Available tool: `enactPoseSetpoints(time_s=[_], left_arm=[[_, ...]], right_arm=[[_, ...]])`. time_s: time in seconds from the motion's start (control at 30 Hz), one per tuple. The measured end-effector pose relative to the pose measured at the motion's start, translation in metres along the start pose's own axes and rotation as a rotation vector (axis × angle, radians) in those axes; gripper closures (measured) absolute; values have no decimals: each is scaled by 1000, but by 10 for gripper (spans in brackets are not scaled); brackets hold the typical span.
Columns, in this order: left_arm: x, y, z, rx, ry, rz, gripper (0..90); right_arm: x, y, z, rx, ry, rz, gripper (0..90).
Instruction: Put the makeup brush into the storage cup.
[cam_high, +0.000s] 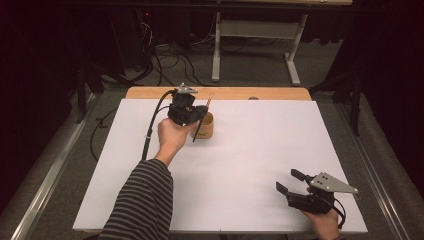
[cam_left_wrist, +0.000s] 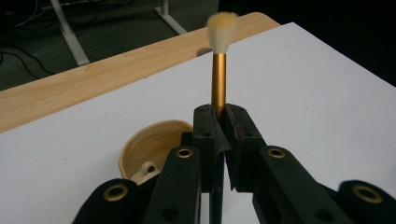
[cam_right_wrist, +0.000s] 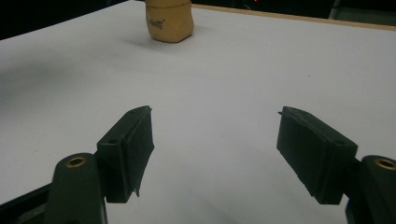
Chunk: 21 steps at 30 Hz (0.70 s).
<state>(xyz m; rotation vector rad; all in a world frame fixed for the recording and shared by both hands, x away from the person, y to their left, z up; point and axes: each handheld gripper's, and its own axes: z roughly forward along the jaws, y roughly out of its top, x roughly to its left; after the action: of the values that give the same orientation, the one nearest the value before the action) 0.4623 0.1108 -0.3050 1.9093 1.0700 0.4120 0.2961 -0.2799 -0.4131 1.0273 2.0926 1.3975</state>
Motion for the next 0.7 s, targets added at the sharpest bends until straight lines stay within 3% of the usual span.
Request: enactPoseSetpoints(time_s=[0.47, 0.7], left_arm=[[6, 1, 12, -18, -8, -15, 835], [7, 11, 15, -35, 1, -4, 836]], right_arm=[[4, -2, -2, 12, -16, -12, 288], [3, -2, -1, 13, -11, -13, 288]])
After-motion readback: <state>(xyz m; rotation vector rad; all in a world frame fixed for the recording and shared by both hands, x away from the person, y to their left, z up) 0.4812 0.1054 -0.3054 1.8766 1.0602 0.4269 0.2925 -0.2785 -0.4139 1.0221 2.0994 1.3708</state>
